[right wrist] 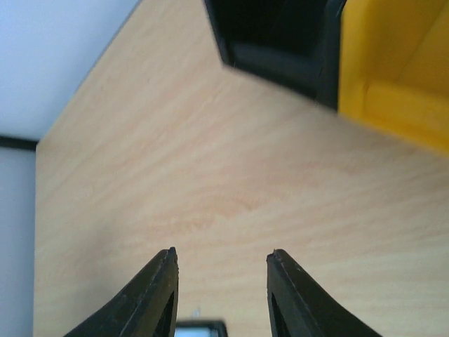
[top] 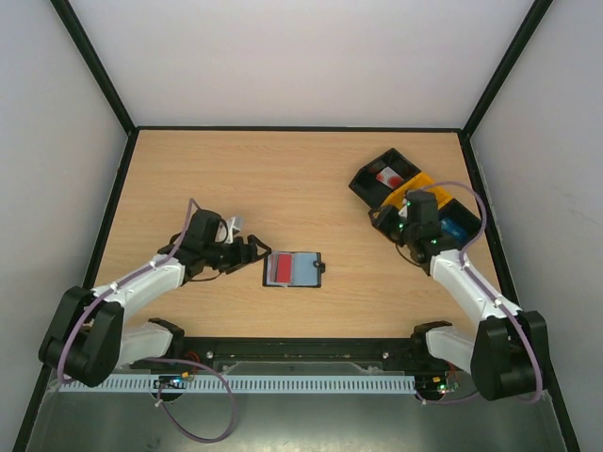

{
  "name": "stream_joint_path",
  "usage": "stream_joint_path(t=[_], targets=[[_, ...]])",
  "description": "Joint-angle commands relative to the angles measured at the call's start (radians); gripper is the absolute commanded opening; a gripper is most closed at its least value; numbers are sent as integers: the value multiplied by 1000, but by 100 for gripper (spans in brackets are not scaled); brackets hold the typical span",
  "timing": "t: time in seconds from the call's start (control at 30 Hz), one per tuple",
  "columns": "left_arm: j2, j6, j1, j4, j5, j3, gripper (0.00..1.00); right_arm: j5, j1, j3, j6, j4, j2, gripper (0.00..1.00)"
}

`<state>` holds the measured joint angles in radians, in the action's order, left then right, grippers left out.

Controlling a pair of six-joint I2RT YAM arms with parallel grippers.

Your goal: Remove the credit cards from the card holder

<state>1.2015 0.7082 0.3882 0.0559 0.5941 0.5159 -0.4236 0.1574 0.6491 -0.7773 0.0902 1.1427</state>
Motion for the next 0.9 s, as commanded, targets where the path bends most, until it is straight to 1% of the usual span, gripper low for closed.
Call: stream_joint_path(t=[0.0,0.17,0.33,0.6,0.8,0.87], targets=[[36,29,11,-88,9,-39,87,12,127,-90,-97,-68,-54,35],[66,48,15,-144,9,-69,86,85,329,-138,-175,-139,-49,34],[74,70,15,-189,16,-93,84,135,499,-143,-224,-210,38,34],[64,90,15,-190,17,-115,79,164,658,-81,-244,-299,207,30],[58,103,15,-185,22,-127,77,161,720,-27,-234,-320,317,29],[51,103,15,-180,18,-129,77,159,731,-21,-236,-330,337,27]])
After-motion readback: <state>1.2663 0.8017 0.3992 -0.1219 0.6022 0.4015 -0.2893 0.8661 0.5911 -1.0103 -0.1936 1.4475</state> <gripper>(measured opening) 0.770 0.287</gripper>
